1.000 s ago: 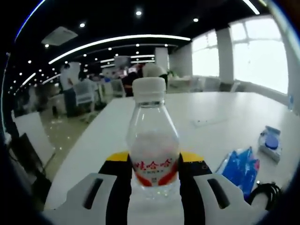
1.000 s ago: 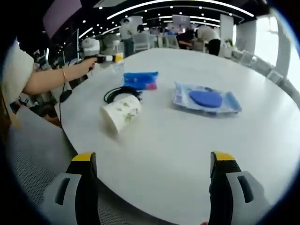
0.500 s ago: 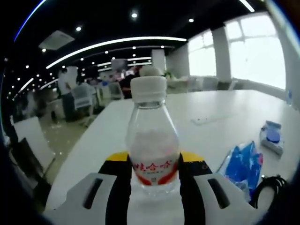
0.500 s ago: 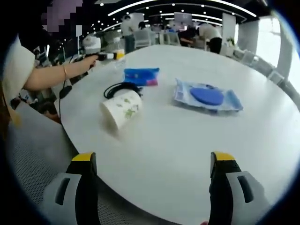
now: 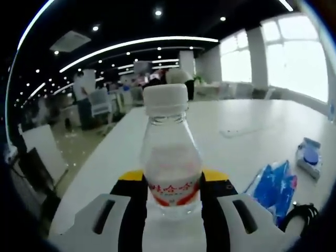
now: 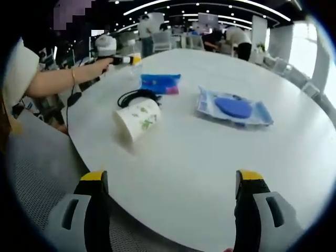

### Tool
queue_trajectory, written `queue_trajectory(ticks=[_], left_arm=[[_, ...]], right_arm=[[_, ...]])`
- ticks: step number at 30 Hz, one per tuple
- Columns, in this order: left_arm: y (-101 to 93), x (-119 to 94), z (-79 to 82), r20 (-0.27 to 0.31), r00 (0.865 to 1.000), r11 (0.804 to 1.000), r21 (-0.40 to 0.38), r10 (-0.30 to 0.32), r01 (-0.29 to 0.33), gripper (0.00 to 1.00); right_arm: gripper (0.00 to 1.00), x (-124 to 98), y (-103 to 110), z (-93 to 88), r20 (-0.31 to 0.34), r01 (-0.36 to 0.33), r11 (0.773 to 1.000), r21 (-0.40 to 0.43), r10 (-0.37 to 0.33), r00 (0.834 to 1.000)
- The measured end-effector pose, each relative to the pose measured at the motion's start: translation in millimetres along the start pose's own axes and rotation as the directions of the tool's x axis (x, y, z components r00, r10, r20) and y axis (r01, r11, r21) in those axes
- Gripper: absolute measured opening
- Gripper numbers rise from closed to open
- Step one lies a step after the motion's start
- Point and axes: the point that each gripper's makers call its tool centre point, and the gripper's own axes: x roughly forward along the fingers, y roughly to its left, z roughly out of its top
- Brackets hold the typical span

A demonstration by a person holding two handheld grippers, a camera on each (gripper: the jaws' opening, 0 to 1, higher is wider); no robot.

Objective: Arrange the tabletop items into an orderly group along one side of the table until the central work area is clear of visible clutter.

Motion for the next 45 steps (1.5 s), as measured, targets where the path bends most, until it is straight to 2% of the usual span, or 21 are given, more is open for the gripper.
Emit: queue_trajectory(ticks=[8,12,14,17,19,21,25,34,38,42,45], left_arm=[[-1.0,-0.7,-1.1,-0.01,1.0,1.0,0.008,0.007,-0.007,0.37],[1.1,-1.1,-2.4,-0.016,1.0,1.0,-0.012,0.022,-0.022,0.39],[2.0,-1.4,-2.5,-0.019,0.999,0.999,-0.025,0.029,-0.03,0.46],[-0.3,-4.5,2.8,-0.009,1.0,0.999,-0.038,0.02,-0.02,0.48],[-1.8,-7.2,6.8,-0.004,1.0,0.999,-0.036,0.018,-0.018,0.52],[-2.8,-9.8,9.4,-0.006,1.0,0.999,-0.036,0.016,-0.016,0.56],[-5.0,-16.0,13.4,-0.012,1.0,0.999,-0.034,0.005,-0.005,0.59],[-13.2,-30.3,22.5,0.001,1.0,1.0,-0.01,-0.017,0.017,0.75],[-14.9,-34.2,23.4,0.0,1.0,1.0,-0.018,-0.016,0.016,0.81],[-20.5,-39.4,24.5,0.0,1.0,1.0,-0.002,-0.026,0.026,0.92],[-24.9,-43.9,25.2,0.0,0.999,0.999,0.005,-0.042,0.042,0.95]], right_arm=[[1.0,0.4,-0.7,-0.1,-0.001,-0.003,1.0,0.004,0.003,1.0],[1.0,-0.3,-2.2,1.8,0.008,0.003,1.0,0.014,-0.003,1.0],[1.0,-2.6,-5.7,8.8,0.045,0.011,0.999,0.033,-0.013,0.999],[1.0,-5.0,-7.4,15.0,0.076,0.0,0.998,0.062,-0.005,0.997],[1.0,-5.8,-5.7,22.2,0.115,-0.037,0.991,0.126,0.022,0.993],[1.0,-7.5,-6.6,28.1,0.143,-0.06,0.987,0.152,0.038,0.989],[1.0,-10.3,-9.1,38.6,0.177,-0.067,0.988,0.138,0.042,0.983],[1.0,-16.7,-21.2,70.0,0.27,-0.075,0.987,0.141,0.034,0.962],[1.0,-17.1,-25.8,79.1,0.287,-0.069,0.99,0.123,0.031,0.958],[1.0,-18.1,-28.7,91.6,0.312,-0.068,0.992,0.104,0.033,0.95],[1.0,-18.1,-30.1,99.9,0.335,-0.075,0.992,0.102,0.037,0.941]])
